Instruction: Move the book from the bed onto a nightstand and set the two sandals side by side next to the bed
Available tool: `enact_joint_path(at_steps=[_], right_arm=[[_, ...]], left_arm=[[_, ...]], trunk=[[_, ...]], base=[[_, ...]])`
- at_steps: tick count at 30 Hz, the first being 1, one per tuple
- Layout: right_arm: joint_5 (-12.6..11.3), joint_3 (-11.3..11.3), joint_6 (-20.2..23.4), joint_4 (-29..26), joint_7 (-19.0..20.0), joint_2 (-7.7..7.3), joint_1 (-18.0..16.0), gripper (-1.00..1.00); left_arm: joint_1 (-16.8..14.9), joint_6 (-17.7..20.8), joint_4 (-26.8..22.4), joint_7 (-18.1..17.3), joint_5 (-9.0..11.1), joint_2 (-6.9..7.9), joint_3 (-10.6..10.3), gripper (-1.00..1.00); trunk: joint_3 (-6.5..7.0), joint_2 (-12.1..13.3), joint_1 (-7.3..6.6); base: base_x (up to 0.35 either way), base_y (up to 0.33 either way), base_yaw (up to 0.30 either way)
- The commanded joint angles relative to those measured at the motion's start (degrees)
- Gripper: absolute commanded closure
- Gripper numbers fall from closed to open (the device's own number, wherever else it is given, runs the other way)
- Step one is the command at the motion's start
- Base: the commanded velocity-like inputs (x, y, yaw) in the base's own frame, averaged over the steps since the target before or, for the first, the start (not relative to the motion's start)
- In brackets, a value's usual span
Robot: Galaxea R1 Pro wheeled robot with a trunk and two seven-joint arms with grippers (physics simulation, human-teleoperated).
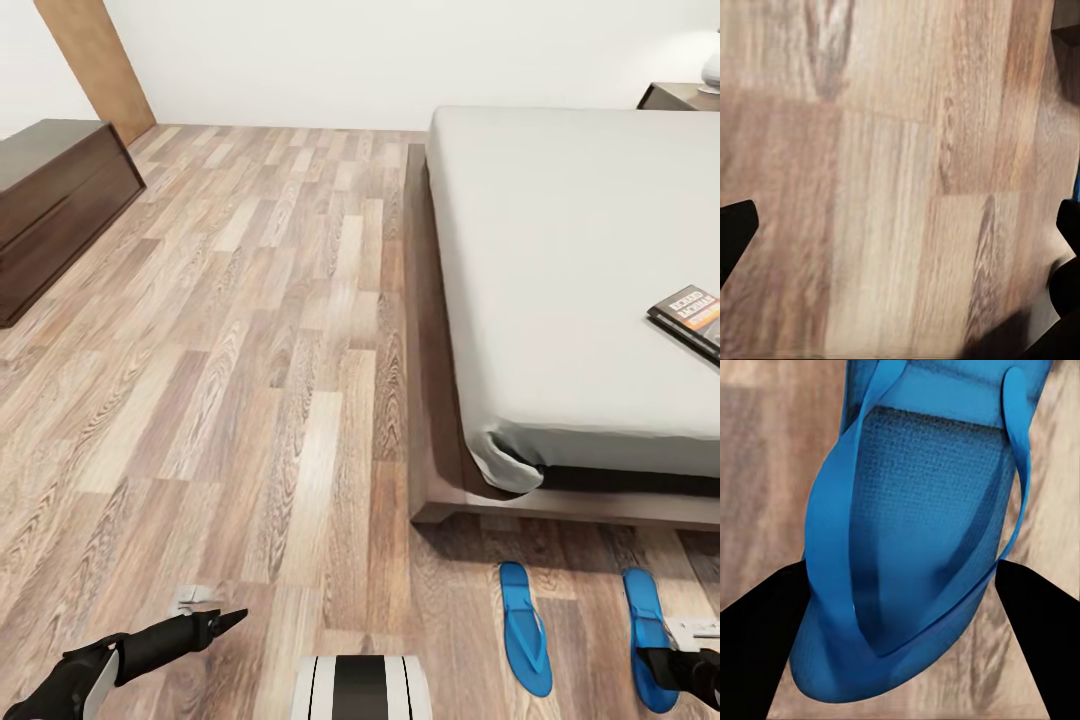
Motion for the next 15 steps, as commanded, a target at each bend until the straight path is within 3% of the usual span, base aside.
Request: enact_joint_path(at_steps=[1, 11, 15], right_arm=[[0.3, -0.5, 0.3, -0.2, 0.4, 0.01, 0.0, 1.00], [0.3, -0.4, 0.2, -0.2, 0.4, 0.01, 0.0, 1.00], [0.3, -0.4, 0.2, -0.1, 0.4, 0.01, 0.0, 1.00]], left_arm=[[0.0, 0.5, 0.0, -0.4, -0.5, -0.07, 0.5, -1.00], [0.0, 0.5, 0.0, -0.4, -0.5, -0.07, 0.5, -1.00], [0.0, 0.5, 0.0, -0.4, -0.5, -0.07, 0.5, -1.00]], trunk=[[-0.03, 0.0, -0.01], [-0.03, 0.0, -0.01], [-0.03, 0.0, -0.01]], base=[[0.000, 0.278, 0.000], [0.000, 0.278, 0.000], [0.000, 0.102, 0.000]])
